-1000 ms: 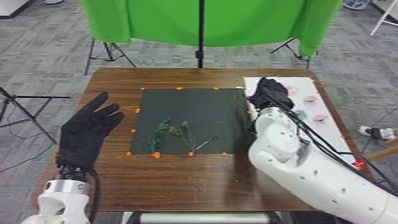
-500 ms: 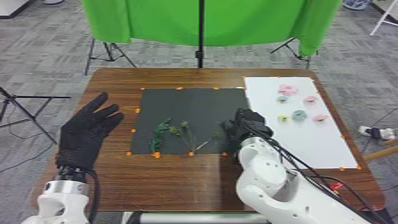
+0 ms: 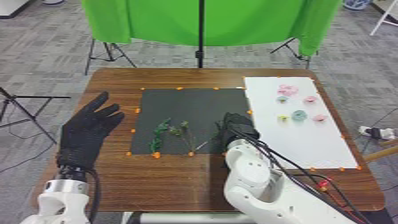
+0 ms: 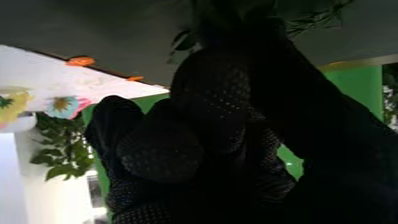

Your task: Arrange flowers

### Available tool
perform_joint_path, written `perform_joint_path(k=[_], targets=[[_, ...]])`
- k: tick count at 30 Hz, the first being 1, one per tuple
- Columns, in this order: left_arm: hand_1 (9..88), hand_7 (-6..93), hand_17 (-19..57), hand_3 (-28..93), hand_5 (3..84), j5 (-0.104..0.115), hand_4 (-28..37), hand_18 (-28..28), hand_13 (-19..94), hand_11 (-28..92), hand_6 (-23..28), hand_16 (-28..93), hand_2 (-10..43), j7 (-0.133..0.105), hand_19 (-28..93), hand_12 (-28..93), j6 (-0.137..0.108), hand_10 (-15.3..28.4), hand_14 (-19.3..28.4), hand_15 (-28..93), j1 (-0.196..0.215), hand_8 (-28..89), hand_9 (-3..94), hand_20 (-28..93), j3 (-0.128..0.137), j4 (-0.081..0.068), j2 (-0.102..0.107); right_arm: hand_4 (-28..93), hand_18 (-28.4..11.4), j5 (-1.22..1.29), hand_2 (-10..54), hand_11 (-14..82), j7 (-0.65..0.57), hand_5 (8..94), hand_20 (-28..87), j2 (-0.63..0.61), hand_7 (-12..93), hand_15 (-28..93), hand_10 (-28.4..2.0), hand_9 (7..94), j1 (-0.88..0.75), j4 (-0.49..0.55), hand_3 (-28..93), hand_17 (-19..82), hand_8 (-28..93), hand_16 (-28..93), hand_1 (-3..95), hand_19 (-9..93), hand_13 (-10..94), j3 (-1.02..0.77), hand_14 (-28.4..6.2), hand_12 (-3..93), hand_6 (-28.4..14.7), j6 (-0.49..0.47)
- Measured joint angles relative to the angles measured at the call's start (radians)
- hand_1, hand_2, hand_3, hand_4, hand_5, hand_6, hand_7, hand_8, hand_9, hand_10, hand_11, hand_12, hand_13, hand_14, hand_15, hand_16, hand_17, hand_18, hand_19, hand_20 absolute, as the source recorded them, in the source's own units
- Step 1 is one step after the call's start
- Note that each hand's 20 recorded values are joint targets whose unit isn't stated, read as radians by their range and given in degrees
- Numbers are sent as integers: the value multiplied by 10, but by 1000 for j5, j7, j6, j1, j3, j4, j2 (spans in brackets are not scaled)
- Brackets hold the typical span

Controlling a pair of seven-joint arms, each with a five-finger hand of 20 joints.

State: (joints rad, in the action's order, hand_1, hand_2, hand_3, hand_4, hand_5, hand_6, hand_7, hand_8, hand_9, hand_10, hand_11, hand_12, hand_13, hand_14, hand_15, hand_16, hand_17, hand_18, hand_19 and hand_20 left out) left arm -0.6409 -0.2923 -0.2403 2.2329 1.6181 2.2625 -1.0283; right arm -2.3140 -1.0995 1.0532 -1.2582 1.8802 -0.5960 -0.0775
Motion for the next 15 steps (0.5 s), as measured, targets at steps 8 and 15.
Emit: perform_joint_path(k=[8,15], targets=[[269,144,-76,793,396,0,-221,252,293,282,102,-100,86,-1,583,111,0,215,284,575,3,-104,384,119,2,0,0,-262,-284,-96,-95,615,21,883,707,-5,342,870,-166,805,-40,12,731,405,-104,173,353,932,743,-48,-151,227,-36,-135],[268,145,-76,794,396,1,-221,253,293,283,102,-100,86,-5,583,111,0,215,284,575,5,-104,384,119,3,0,1,-253,-284,-77,-95,607,64,857,694,-36,337,870,-180,777,-99,113,702,379,-111,165,318,932,713,-156,-162,225,-46,-121]])
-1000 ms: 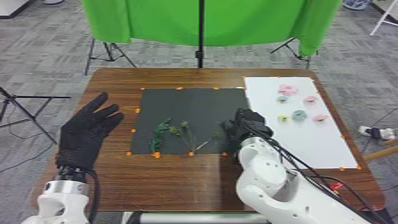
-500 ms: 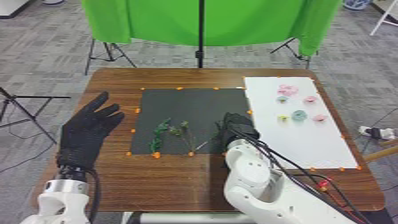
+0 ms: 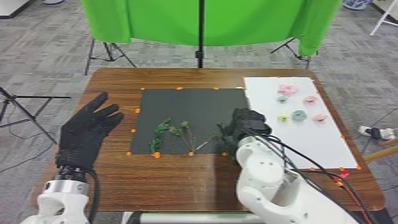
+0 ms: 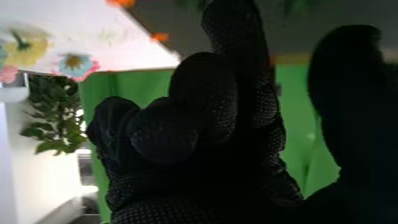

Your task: Arrange flowers

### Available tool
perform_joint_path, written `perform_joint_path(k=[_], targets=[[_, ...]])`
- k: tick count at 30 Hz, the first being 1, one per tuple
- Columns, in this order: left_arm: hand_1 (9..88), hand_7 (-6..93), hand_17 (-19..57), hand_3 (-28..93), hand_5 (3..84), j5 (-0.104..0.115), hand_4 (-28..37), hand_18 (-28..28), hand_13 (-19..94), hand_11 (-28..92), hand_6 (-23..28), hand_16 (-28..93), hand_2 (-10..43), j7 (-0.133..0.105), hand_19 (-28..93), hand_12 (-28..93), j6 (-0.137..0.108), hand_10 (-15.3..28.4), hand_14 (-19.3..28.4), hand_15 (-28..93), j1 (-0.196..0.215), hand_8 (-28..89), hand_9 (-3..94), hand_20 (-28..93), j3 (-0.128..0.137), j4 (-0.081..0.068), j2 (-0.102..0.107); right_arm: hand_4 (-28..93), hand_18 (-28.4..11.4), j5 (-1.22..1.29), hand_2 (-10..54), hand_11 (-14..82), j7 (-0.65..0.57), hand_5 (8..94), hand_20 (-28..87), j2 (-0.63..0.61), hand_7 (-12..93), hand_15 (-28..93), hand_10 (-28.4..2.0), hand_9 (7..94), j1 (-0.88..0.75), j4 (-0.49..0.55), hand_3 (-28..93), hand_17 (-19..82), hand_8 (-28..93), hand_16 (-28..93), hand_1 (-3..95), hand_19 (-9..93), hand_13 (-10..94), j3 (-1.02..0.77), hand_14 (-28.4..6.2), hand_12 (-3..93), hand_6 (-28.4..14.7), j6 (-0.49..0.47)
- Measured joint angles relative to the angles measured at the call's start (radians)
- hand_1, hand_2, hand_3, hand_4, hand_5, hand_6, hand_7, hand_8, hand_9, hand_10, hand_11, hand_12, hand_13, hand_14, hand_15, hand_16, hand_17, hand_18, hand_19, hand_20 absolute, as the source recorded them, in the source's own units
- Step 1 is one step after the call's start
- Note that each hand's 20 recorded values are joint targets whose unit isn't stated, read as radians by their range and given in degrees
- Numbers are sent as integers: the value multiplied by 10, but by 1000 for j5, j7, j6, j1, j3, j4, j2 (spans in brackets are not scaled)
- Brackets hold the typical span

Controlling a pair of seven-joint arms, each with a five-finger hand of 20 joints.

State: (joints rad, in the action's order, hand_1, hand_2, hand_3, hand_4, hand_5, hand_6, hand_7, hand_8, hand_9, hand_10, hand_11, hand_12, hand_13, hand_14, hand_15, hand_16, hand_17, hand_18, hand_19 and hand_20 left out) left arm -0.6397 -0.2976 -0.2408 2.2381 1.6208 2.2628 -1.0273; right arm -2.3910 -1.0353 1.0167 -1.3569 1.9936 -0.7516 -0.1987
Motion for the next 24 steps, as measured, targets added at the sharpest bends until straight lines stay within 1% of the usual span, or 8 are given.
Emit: perform_joint_path(k=[2,4,6,9,12,17,21,24], targets=[[268,145,-76,793,396,0,-221,253,293,283,102,-100,86,-2,583,111,0,215,284,575,1,-104,384,119,0,0,0,-247,-284,54,-95,595,9,837,673,-10,326,862,-181,760,-14,39,700,365,-117,159,312,932,698,-53,-165,220,-47,26],[268,144,-76,794,396,0,-221,252,293,283,102,-99,86,-3,583,111,0,215,284,576,1,-104,384,119,0,0,0,-239,-284,118,-95,544,13,790,587,-25,288,832,-190,722,-20,71,710,318,-125,139,317,931,656,-98,-173,197,-53,76],[269,144,-75,793,396,0,-221,252,293,283,103,-99,86,-3,583,111,0,215,284,575,1,-104,385,119,0,0,0,-242,-284,141,-95,515,14,776,533,-49,274,814,-192,707,-19,84,740,295,-128,125,333,929,641,-122,-173,185,-55,144],[268,144,-75,794,396,0,-221,252,293,284,103,-99,86,-3,583,111,0,215,284,575,1,-104,385,119,0,-1,-1,-245,-284,130,-95,511,14,750,512,-103,264,806,-184,707,-7,72,765,289,-135,121,358,926,647,-126,-164,184,-49,232],[268,144,-76,793,395,1,-222,252,293,283,103,-99,85,-3,583,110,0,215,284,574,2,-104,384,119,0,-1,0,-251,-283,114,-95,500,22,679,501,-168,227,797,-185,655,15,32,784,257,-138,120,363,904,612,-111,-158,179,-51,289],[266,144,-76,791,395,9,-224,253,292,281,102,-99,85,-10,583,111,-1,215,284,574,0,-104,383,118,-3,-4,16,-272,-284,122,-95,510,86,579,512,-260,186,799,-191,590,56,-48,811,223,-133,108,363,874,559,-86,-158,169,-53,289],[266,145,-76,791,395,13,-223,253,292,281,102,-99,85,-13,583,111,-1,214,284,574,-16,-104,383,118,-8,-13,35,-280,-284,159,-95,516,132,543,522,-308,178,801,-190,554,63,-79,821,207,-129,104,360,855,537,-94,-156,164,-41,263],[266,145,-76,791,394,14,-224,253,291,281,101,-99,84,-13,582,111,-1,214,284,574,-34,-104,382,118,-12,-17,41,-281,-284,173,-95,515,153,530,531,-332,177,801,-188,547,62,-94,831,200,-129,100,364,847,531,-103,-153,159,-34,217]])
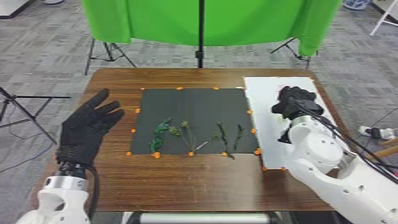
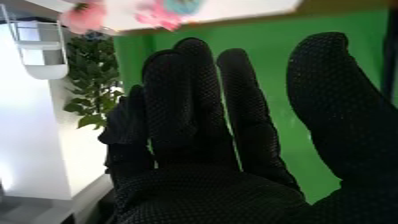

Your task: Arrange flowers

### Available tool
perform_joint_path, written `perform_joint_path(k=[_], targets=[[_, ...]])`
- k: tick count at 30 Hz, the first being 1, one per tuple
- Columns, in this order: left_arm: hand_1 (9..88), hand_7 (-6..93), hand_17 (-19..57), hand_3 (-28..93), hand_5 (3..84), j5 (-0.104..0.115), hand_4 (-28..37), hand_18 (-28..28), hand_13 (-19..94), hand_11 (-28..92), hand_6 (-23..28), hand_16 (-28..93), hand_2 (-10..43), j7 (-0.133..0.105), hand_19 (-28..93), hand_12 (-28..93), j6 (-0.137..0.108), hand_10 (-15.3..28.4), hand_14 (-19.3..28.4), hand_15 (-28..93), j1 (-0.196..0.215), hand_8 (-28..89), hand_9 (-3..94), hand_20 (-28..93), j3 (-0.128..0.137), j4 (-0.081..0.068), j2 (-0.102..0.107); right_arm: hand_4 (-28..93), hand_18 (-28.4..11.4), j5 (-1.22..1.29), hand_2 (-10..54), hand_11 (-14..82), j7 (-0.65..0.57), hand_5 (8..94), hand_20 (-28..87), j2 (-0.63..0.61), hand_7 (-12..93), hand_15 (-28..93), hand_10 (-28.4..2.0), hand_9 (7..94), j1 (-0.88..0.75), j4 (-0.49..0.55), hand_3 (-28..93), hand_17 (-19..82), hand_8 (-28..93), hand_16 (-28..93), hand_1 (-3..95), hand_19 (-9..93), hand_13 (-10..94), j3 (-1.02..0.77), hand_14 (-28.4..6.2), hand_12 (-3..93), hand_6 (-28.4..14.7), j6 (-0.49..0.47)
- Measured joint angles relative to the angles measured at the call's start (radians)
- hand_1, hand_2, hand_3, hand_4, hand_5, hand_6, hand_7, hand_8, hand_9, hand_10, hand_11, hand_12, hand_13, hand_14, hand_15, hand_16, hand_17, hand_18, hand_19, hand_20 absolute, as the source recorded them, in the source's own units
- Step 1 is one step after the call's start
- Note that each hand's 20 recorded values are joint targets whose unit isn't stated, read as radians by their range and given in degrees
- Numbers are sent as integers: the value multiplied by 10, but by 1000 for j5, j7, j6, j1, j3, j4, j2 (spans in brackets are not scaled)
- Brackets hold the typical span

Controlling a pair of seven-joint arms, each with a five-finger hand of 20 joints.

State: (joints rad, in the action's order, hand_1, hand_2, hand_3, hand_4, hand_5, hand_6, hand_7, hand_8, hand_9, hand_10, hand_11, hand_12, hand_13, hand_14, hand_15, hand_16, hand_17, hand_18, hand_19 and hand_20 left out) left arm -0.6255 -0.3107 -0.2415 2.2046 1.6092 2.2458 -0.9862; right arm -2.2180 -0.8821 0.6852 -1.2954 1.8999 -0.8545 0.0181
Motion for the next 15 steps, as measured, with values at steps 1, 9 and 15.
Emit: perform_joint_path(k=[1,9,15], targets=[[266,144,-76,792,394,0,-224,252,291,281,101,-99,84,0,582,111,0,214,284,574,-4,-104,383,118,0,-1,1,-281,-284,5,-95,514,9,528,534,-5,179,800,-187,546,-4,-4,834,199,-129,100,369,845,530,-10,-153,158,-30,-24],[266,144,-77,791,394,2,-223,252,292,282,101,-99,84,1,581,111,-1,215,284,574,-9,-104,383,118,0,-1,1,-282,-280,18,-95,506,48,578,543,-34,200,791,-166,588,9,-59,827,204,-140,96,398,836,553,28,-141,153,9,-130],[267,144,-76,791,393,3,-224,252,292,283,101,-99,84,3,582,111,-1,214,284,575,-16,-104,383,119,-3,-3,1,-283,-259,-15,-95,280,34,808,509,-39,194,699,-93,829,86,-117,732,274,-2,140,501,876,690,156,-96,295,21,-67]])
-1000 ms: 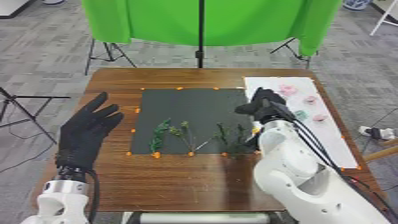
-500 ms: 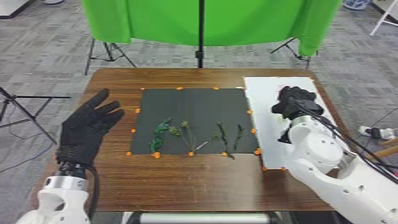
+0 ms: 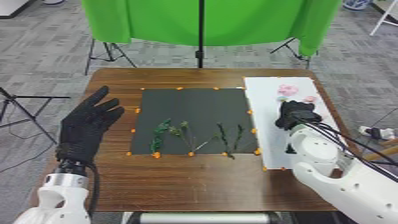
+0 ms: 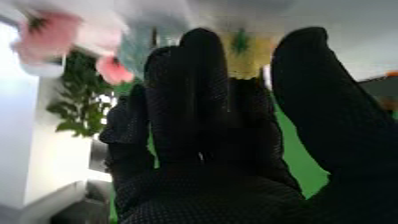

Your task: Arrange flowers

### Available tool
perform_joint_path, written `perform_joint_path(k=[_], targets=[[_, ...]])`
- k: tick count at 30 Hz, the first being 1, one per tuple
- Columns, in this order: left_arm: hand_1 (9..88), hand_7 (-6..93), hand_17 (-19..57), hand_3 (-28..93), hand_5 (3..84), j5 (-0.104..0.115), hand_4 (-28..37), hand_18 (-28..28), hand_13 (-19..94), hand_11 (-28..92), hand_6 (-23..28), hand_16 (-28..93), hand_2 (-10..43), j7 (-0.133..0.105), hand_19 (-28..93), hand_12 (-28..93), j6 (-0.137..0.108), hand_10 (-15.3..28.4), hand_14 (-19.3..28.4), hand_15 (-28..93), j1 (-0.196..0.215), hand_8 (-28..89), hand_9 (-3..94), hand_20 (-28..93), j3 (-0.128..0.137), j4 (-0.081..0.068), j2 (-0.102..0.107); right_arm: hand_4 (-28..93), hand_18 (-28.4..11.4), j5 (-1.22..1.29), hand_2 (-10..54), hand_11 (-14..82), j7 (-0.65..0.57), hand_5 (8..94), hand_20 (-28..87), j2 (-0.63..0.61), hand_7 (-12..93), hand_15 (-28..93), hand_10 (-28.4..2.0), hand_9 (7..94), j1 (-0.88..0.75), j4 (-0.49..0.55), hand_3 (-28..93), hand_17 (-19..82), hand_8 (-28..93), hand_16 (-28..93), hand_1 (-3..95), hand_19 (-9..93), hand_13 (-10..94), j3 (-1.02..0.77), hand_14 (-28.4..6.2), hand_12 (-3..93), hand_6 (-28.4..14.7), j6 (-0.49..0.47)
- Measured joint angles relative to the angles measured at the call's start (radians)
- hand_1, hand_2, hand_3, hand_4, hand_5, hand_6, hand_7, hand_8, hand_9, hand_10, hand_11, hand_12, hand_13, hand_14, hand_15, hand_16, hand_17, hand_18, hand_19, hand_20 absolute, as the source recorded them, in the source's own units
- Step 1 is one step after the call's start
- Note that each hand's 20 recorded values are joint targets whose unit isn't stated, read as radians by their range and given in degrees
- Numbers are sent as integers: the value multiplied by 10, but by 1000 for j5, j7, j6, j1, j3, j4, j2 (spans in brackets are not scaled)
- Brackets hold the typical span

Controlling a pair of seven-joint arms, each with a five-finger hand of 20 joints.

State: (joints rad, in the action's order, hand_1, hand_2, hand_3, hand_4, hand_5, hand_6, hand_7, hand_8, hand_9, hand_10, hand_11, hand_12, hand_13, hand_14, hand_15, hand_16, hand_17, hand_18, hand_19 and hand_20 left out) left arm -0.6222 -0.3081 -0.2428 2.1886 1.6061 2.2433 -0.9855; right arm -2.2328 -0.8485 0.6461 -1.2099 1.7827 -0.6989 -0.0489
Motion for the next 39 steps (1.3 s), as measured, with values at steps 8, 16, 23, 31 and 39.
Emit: perform_joint_path(k=[8,16,23,31,39], targets=[[267,144,-76,793,393,3,-225,252,292,282,101,-99,84,3,582,111,-1,214,284,574,-15,-104,383,119,-9,-11,0,-283,-247,-97,-95,251,-15,883,498,-14,170,678,-74,911,57,-60,713,313,20,166,544,916,760,138,-68,311,16,208],[267,145,-76,792,393,7,-225,252,291,282,101,-99,84,8,582,111,-3,215,284,574,-21,-104,383,119,-11,-21,-2,-283,-247,-134,-95,234,-16,892,495,-14,162,676,-75,921,43,-42,724,313,25,181,547,925,762,107,-70,322,7,222],[266,144,-76,791,394,7,-225,252,291,282,101,-99,84,19,581,111,-3,214,284,574,-27,-104,383,119,-11,-24,-3,-283,-245,-133,-95,227,62,893,496,24,159,675,-77,923,51,14,731,308,30,193,546,927,758,67,-73,328,7,224],[266,145,-76,791,394,4,-225,252,291,281,101,-98,84,40,582,111,1,214,284,574,-70,-104,383,120,-12,-27,-1,-283,-242,-79,-95,232,235,889,499,209,159,683,-77,918,156,-3,733,297,37,193,540,926,749,162,-77,331,7,204],[266,144,-74,790,394,-2,-224,254,292,280,101,-98,84,47,586,111,17,214,284,574,-136,-104,384,123,-27,-30,20,-283,-240,-139,-95,254,454,879,507,516,163,704,-77,907,193,-149,735,286,35,188,528,922,732,205,-83,324,16,122]])
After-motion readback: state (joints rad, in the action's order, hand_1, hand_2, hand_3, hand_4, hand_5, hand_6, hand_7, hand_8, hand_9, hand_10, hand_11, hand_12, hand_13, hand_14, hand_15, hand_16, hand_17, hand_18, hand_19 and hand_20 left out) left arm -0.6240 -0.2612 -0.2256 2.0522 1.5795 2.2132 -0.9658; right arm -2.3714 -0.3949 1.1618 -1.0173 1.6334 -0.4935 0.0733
